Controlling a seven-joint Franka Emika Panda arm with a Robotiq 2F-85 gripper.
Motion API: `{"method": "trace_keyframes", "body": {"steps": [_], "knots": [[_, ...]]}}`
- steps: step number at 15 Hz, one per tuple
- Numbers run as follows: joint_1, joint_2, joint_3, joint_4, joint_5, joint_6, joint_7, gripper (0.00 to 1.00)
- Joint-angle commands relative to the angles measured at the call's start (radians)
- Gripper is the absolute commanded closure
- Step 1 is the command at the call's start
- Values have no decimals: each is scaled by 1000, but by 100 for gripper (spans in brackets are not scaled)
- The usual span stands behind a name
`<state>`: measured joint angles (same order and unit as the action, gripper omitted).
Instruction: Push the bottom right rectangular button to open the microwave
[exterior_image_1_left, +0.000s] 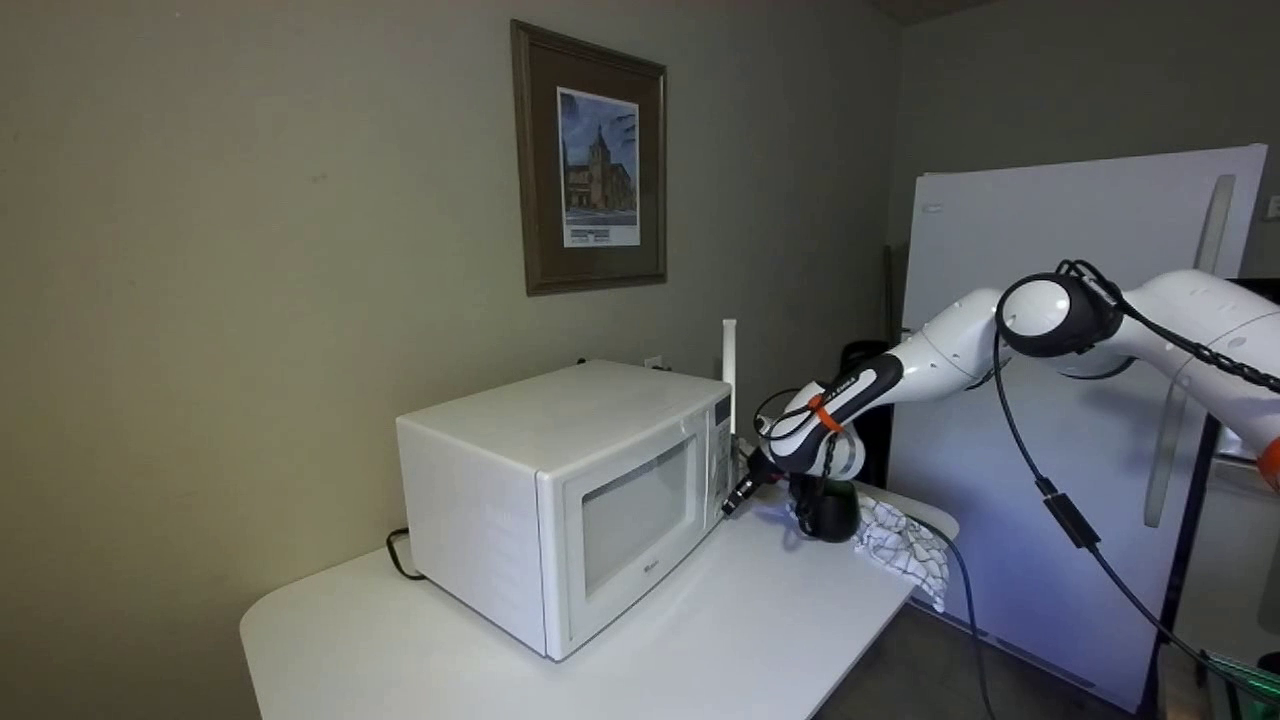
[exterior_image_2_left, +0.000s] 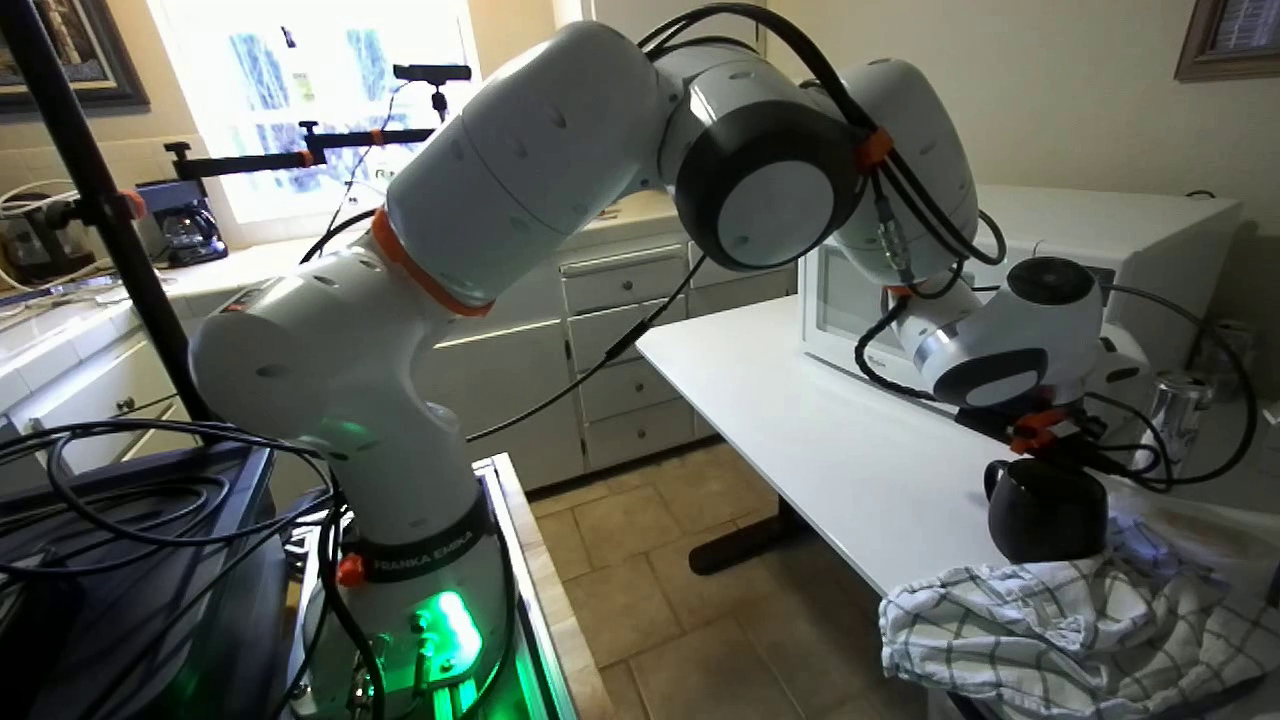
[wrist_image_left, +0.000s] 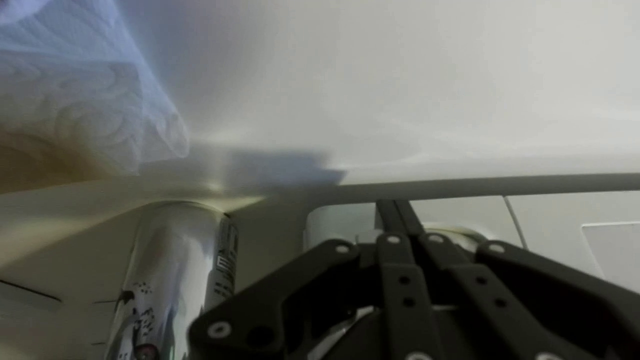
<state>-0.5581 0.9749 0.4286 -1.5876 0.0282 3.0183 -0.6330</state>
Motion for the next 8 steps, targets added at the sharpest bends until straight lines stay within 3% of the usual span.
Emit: {"method": "trace_keyframes", "body": {"steps": [1,8], "knots": [[-27,22,74,17,-28,-10,-31,100],[-7,-70,60,-83,-14,-75,-34,100]]}}
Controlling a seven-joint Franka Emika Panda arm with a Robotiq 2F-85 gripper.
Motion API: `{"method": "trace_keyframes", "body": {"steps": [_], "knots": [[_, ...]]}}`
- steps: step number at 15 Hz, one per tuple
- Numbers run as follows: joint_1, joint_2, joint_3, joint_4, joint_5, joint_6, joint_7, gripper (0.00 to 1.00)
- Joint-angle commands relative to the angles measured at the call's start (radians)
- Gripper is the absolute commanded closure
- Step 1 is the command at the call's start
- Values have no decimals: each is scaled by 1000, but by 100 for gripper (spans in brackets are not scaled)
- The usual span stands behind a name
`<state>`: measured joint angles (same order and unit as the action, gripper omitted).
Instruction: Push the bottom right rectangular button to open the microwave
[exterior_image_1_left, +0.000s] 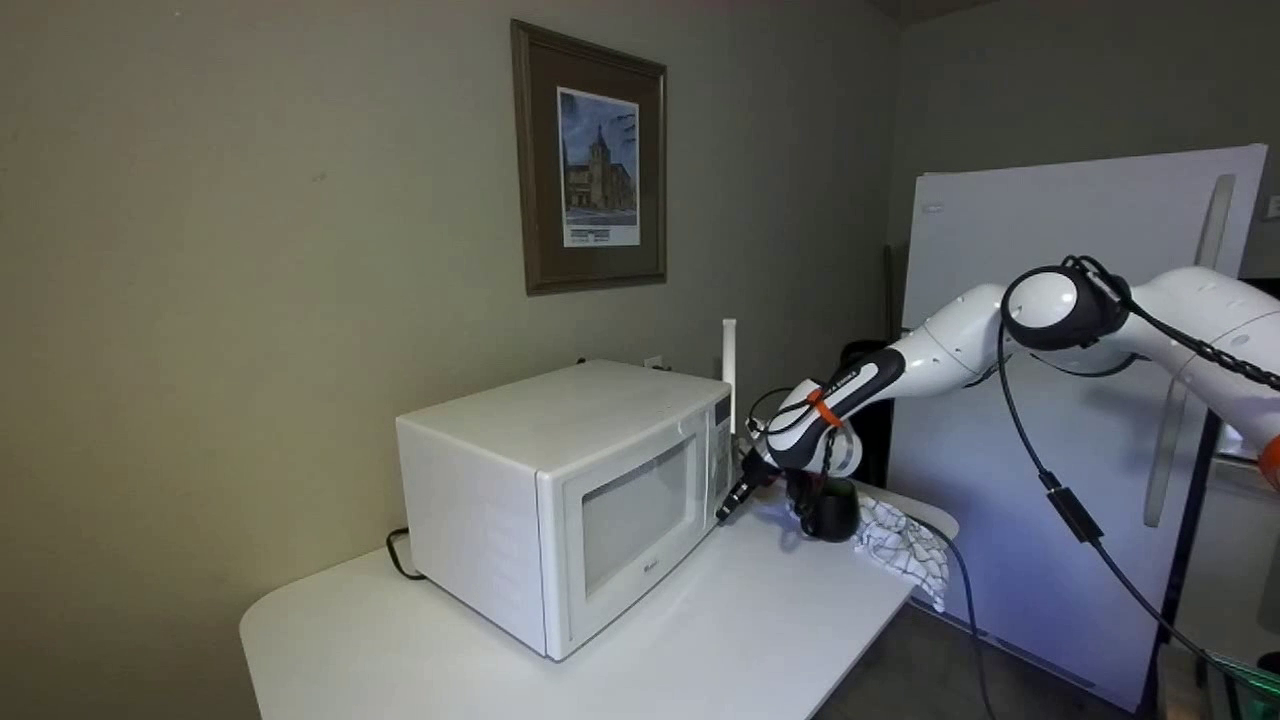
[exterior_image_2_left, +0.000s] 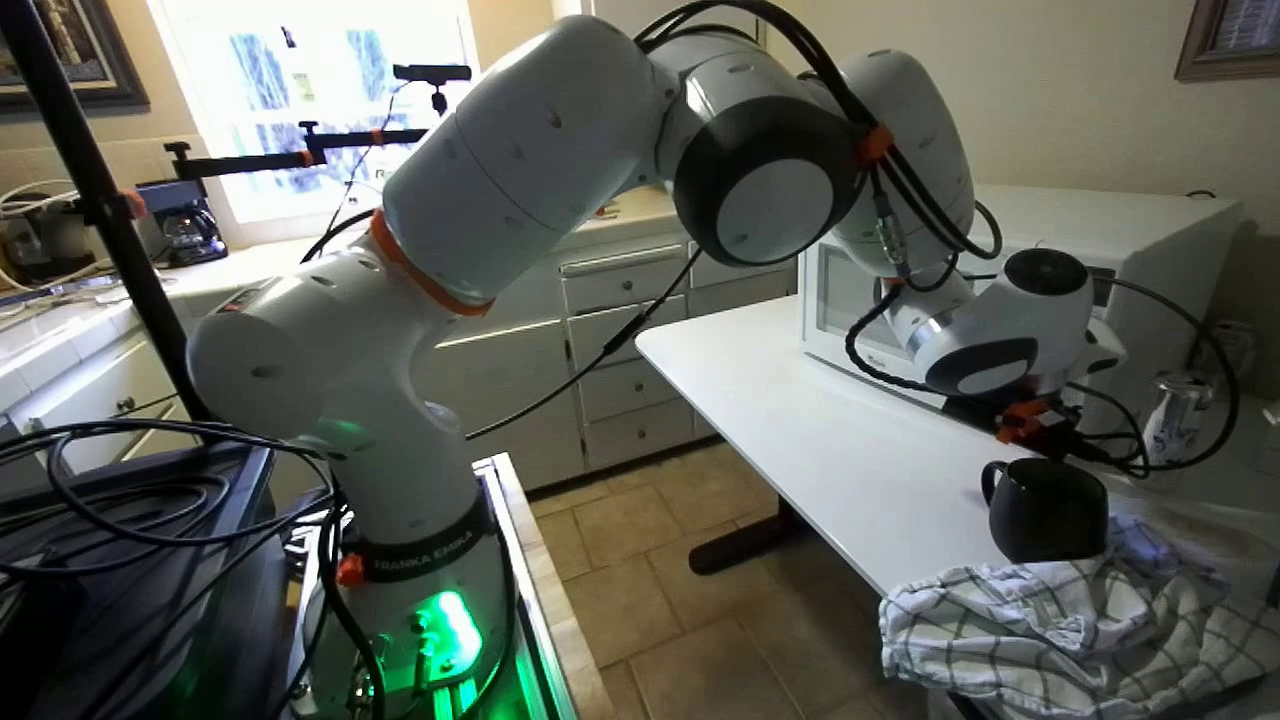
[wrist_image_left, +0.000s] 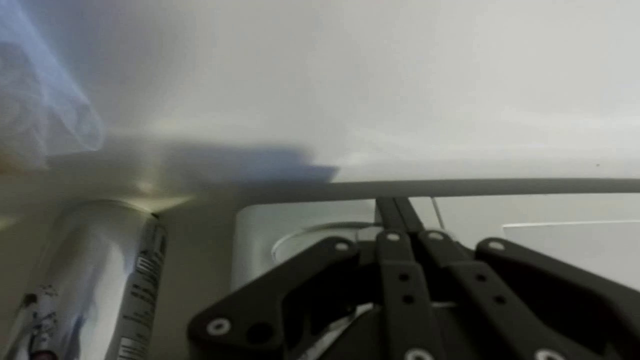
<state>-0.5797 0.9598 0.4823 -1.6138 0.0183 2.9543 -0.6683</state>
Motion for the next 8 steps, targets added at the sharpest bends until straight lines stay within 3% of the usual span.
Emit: {"method": "trace_keyframes", "body": {"steps": [1,6,8], "knots": [[19,-54,3,-53,-5,7,-1,100],[66,-50,-61,-25,-5,23,26,100],[115,-79,-127,-34,-6,31,73,100]]}}
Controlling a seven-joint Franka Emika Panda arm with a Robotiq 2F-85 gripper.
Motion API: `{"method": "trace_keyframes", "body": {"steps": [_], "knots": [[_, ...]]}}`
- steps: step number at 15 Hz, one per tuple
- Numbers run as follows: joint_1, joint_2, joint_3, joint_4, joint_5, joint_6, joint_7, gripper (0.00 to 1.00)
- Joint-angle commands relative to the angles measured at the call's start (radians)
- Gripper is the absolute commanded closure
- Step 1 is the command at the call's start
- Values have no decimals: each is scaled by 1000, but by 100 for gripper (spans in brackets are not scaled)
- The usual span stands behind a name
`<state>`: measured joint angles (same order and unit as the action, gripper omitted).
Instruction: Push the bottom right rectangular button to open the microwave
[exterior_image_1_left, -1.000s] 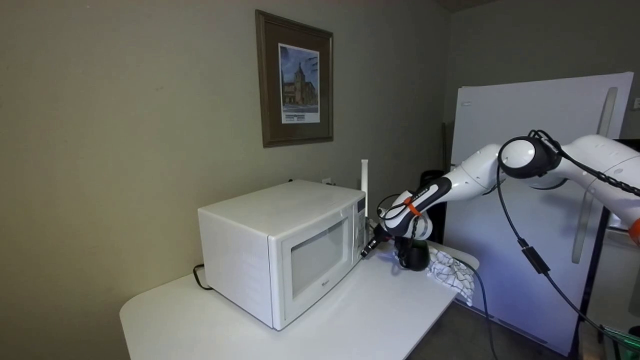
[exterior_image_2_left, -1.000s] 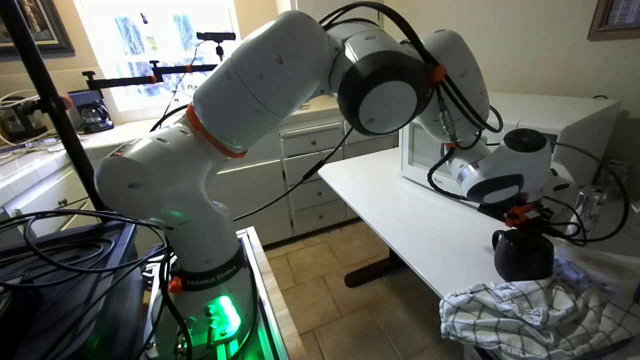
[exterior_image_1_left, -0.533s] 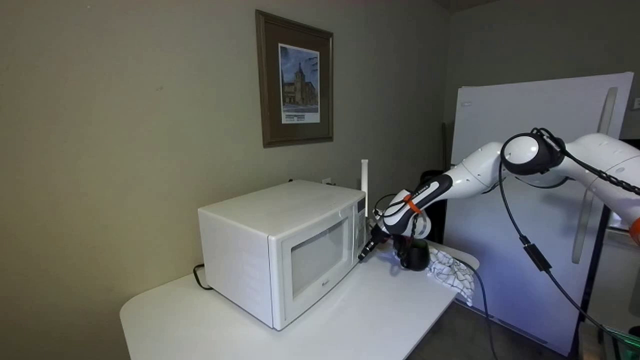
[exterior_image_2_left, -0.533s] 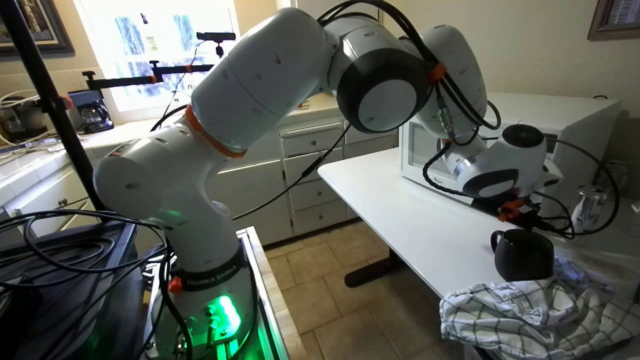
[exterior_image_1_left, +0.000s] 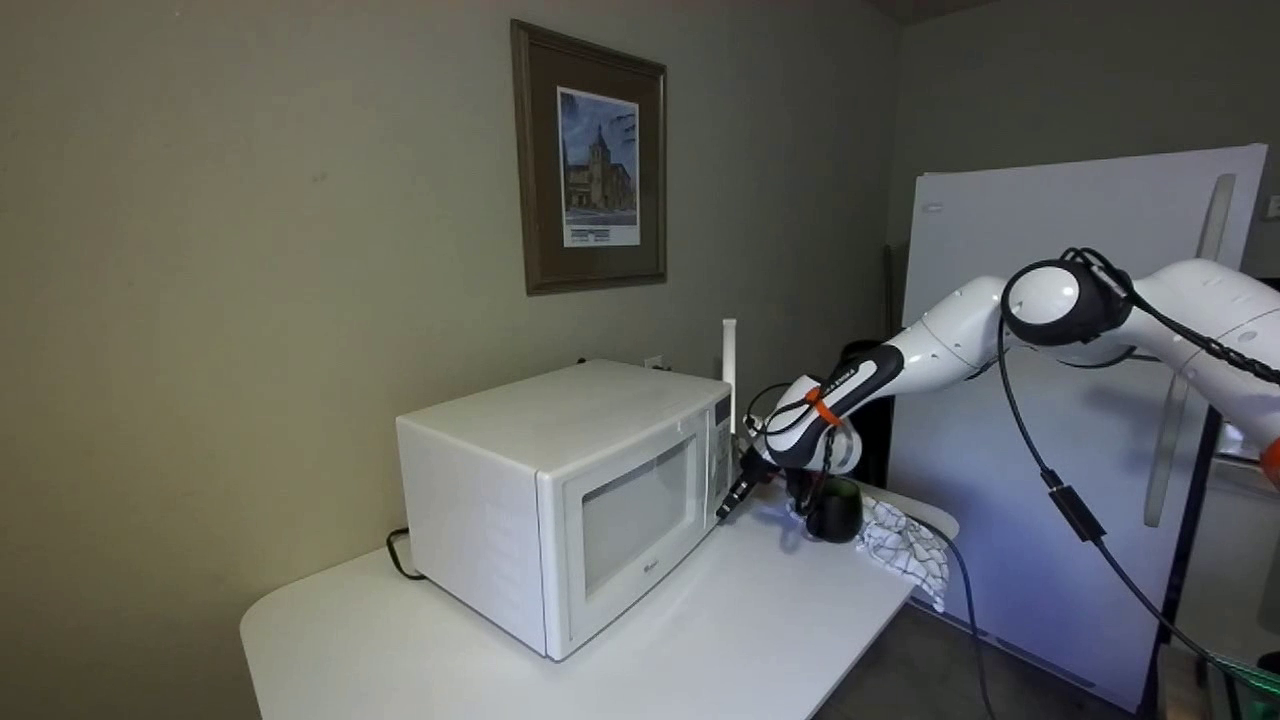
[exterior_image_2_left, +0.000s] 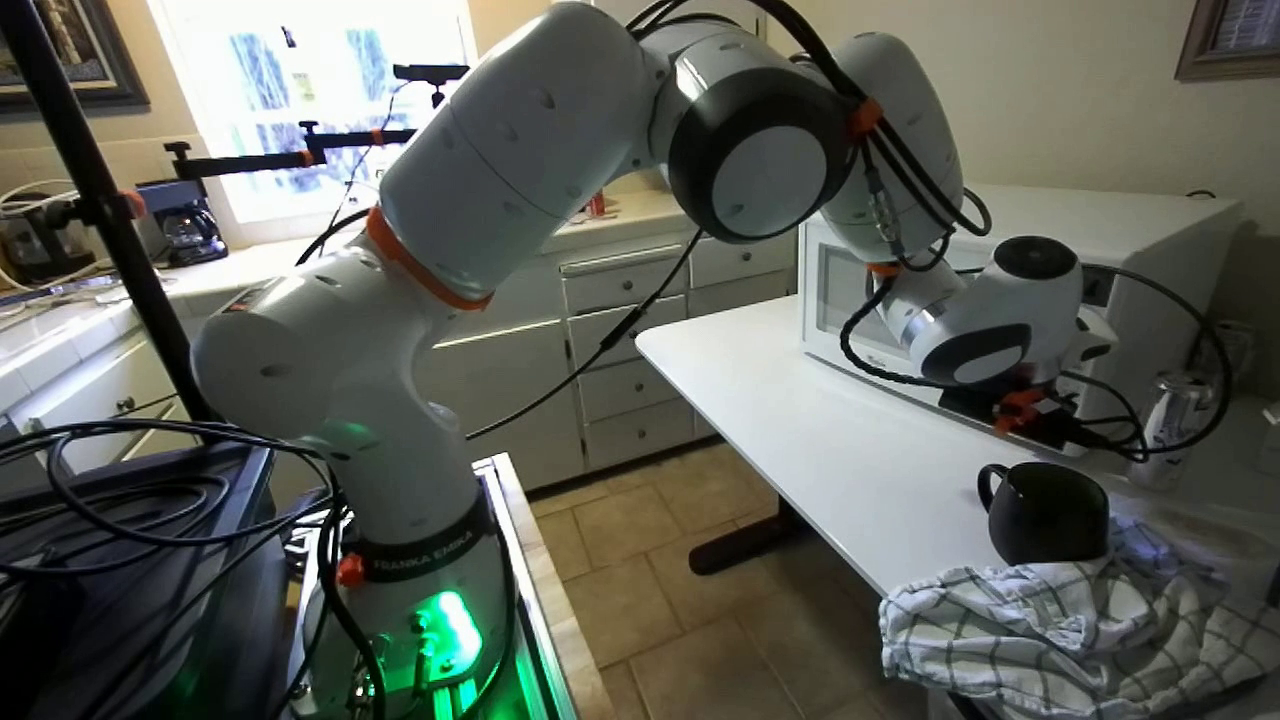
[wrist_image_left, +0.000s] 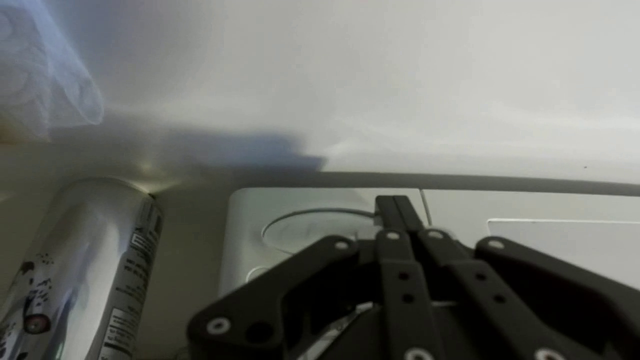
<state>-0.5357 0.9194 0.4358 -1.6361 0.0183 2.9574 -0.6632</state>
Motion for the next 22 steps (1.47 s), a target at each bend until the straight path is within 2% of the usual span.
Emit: {"method": "trace_keyframes", "body": {"steps": [1,4,6,8,11,16,22], "knots": [[91,-47,-106,-15,-7,39,91,100],[143,-32,-162,10,-21,77,137,100],[191,-57,-225,1,-26,7,201,100],[159,-74,-180,-24,-27,-46,176,100],[130,-95,-148,-54,-9,-31,152,100],[161,-121,-209,-64,-14,-46,201,100],[146,-86,-195,-34,-12,-6,184,100]]}}
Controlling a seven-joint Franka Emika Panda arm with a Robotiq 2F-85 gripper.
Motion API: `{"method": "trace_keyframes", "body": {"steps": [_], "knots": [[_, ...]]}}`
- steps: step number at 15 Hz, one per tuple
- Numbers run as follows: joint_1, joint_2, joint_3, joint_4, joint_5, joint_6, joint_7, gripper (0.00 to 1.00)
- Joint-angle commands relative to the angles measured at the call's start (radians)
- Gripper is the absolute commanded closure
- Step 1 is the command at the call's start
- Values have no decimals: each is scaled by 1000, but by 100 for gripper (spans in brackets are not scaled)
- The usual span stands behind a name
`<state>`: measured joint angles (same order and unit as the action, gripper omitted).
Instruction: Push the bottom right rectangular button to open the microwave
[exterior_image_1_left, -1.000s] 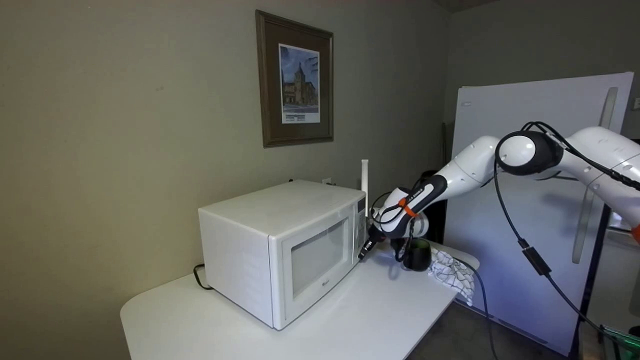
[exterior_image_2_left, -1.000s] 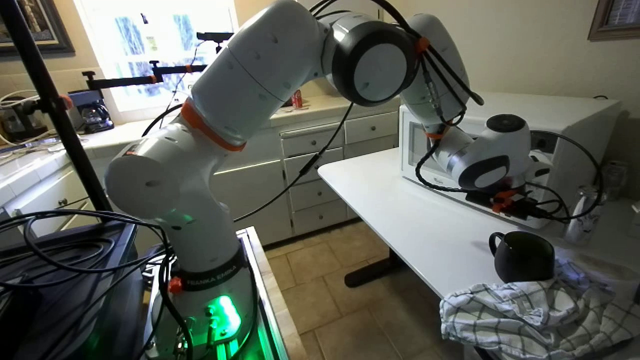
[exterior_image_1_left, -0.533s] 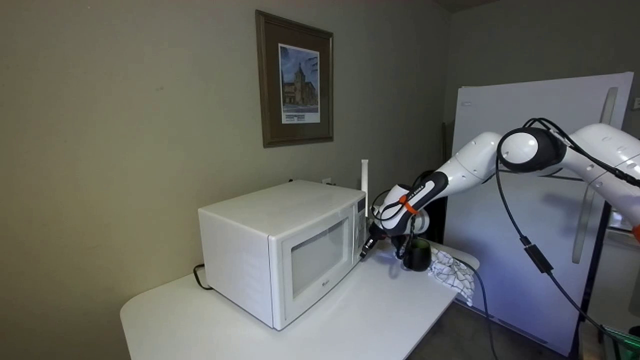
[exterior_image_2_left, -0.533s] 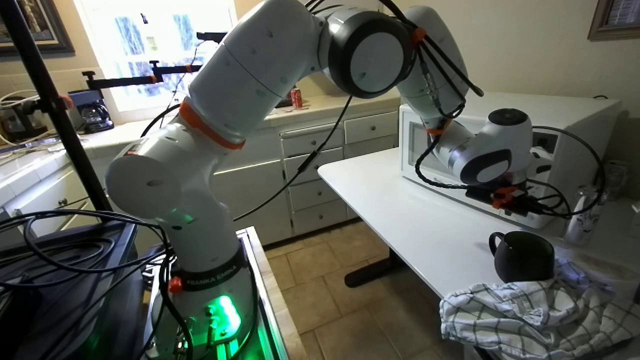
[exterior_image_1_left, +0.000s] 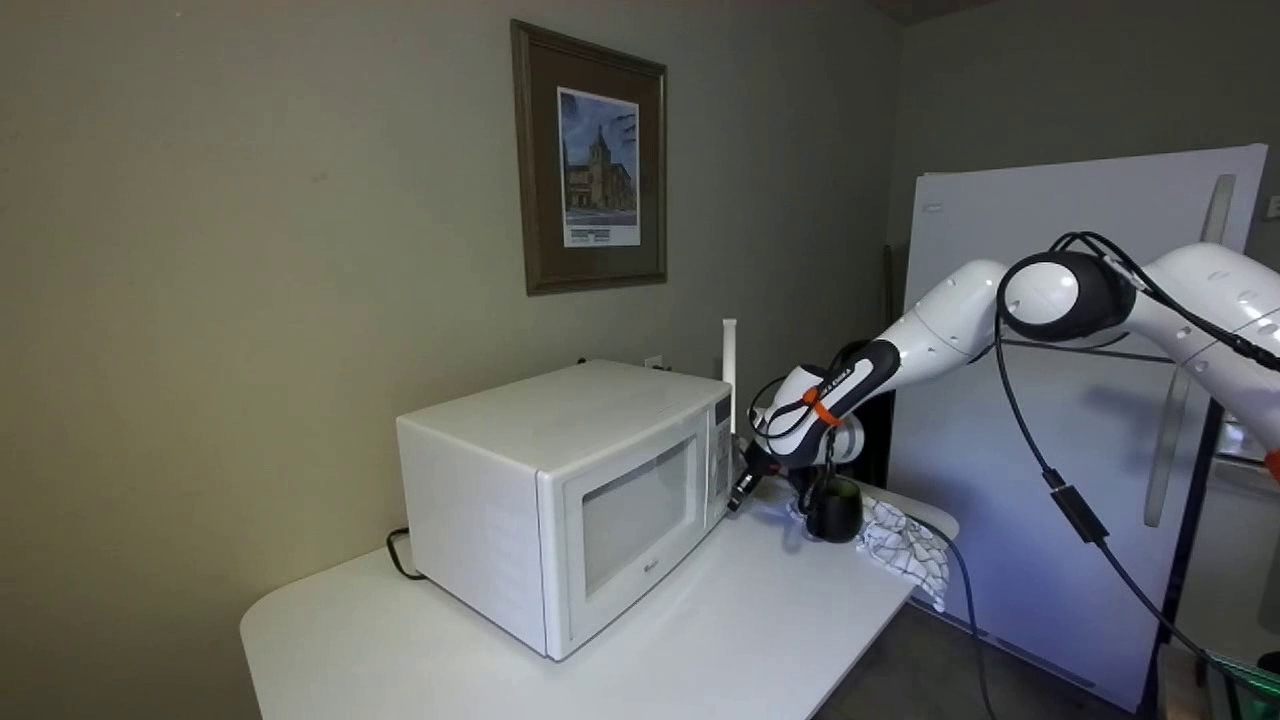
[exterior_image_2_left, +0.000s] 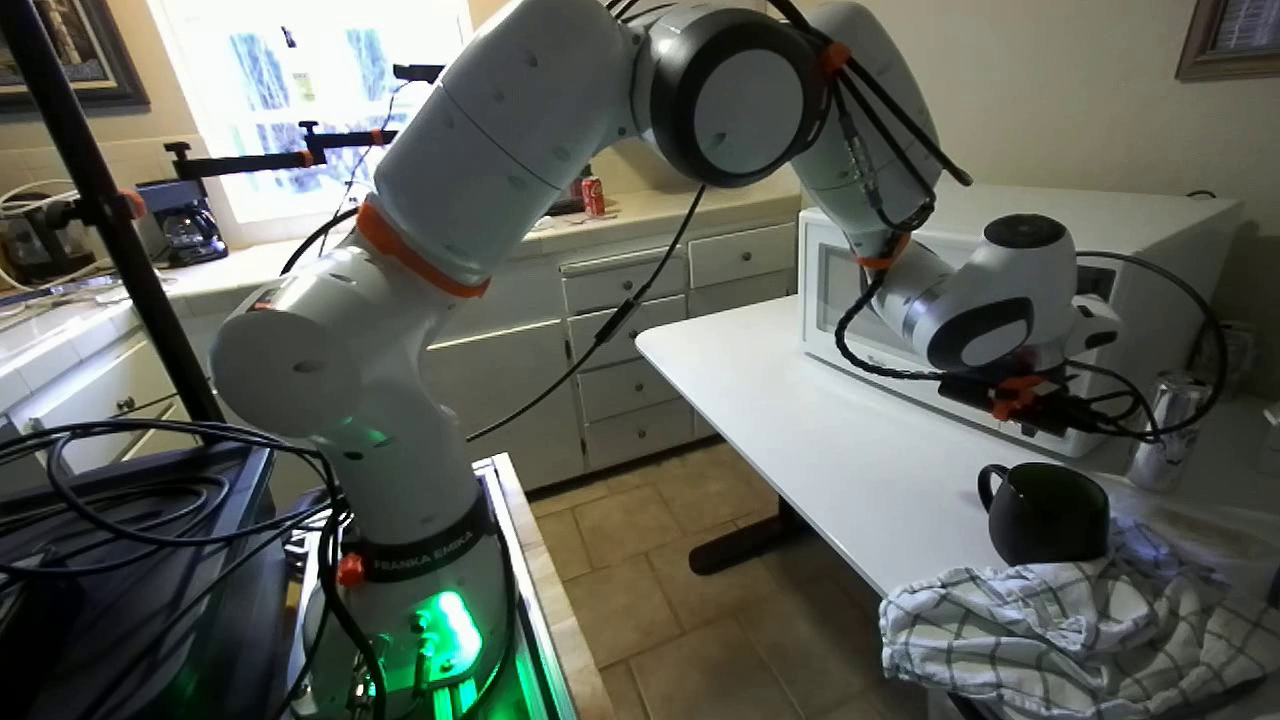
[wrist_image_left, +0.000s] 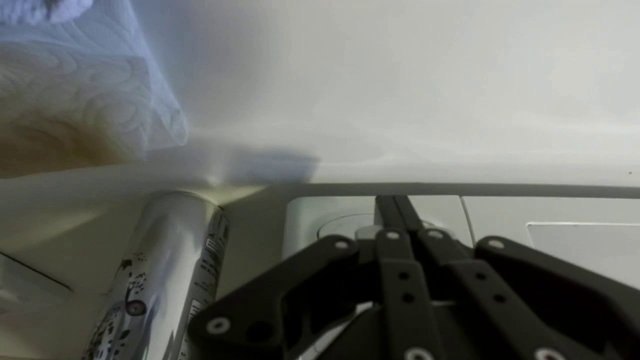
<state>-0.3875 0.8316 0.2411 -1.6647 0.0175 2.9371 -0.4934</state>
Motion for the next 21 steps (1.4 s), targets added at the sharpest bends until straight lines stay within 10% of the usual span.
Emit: {"method": "trace_keyframes", "body": {"steps": [1,13,21], "knots": [[-8,11,8,2,-9,25,10,100],[-38,85,56,38,-54,215,5,100],[-183,101,236,-6,-239,287,-118,100]]}}
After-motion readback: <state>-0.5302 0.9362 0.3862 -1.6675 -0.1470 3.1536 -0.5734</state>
